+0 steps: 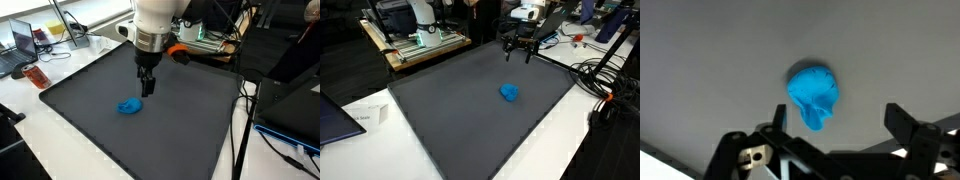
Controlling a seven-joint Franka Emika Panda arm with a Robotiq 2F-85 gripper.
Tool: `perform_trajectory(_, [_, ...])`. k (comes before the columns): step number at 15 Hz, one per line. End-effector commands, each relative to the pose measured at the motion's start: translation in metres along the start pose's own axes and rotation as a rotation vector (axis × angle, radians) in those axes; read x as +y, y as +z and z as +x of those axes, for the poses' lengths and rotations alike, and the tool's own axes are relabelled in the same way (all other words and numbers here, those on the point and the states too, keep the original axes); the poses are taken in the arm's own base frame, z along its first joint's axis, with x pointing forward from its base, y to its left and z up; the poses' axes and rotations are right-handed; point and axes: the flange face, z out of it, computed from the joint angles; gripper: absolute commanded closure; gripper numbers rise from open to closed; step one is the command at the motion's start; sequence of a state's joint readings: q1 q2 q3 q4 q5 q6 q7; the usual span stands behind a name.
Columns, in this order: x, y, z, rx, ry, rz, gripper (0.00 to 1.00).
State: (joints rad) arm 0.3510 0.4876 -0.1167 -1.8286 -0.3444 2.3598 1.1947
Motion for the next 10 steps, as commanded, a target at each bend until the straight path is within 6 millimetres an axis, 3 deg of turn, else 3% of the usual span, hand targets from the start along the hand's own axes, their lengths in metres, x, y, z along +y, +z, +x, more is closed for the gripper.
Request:
perform_trajectory(1, [-0.033, 0.004, -0.001, 0.02, 0.002, -0.082, 0.0])
perform_trajectory(5, [-0.061, 0.009, -0.004, 0.014, -0.026, -0.136, 0.0])
perform_trajectory(10, [-0.081, 0.017, 0.012, -0.035, -0.046, -0.155, 0.0])
